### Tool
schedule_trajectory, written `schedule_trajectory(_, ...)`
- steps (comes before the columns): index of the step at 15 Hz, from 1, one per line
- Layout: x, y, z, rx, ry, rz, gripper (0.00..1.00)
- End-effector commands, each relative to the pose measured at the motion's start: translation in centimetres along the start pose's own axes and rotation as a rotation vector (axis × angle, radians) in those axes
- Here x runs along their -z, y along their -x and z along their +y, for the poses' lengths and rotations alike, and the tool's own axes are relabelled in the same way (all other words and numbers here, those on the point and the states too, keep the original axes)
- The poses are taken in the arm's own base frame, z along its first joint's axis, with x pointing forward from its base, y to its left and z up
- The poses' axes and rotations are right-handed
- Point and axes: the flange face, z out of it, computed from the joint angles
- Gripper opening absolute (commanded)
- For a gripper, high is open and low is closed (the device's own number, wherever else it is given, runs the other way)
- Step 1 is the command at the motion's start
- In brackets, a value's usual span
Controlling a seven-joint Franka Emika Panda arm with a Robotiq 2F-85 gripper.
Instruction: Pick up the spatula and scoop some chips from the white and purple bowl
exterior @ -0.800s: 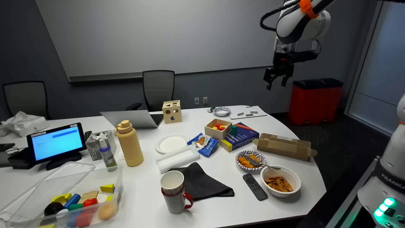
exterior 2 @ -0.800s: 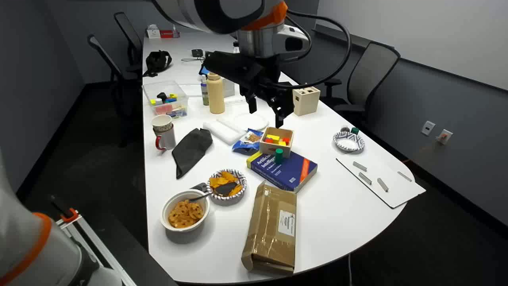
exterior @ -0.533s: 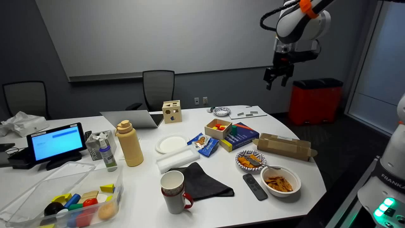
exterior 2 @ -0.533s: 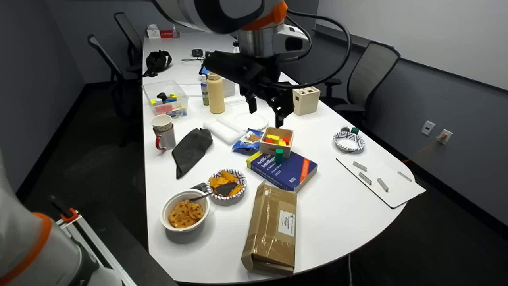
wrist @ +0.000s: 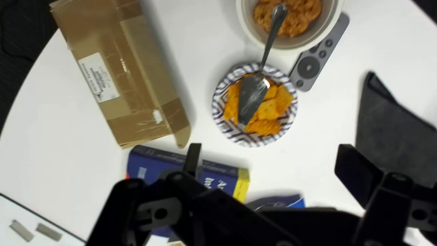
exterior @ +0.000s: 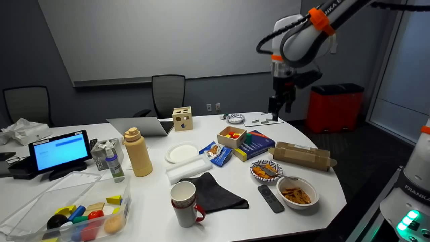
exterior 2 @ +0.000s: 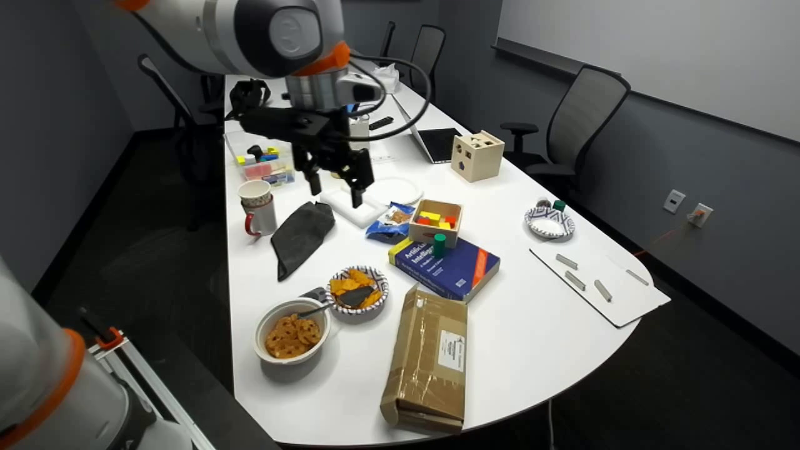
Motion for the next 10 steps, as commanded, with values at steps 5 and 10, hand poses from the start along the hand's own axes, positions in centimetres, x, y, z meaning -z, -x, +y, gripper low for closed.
schedule_trajectory(5, -6.8, 4.6, -10.9, 0.275, 0.174, -0.236, 1.00)
schedule_trajectory(10, -10.2, 6.9, -11.0, 0.364, 0.389, -0.312, 1.00)
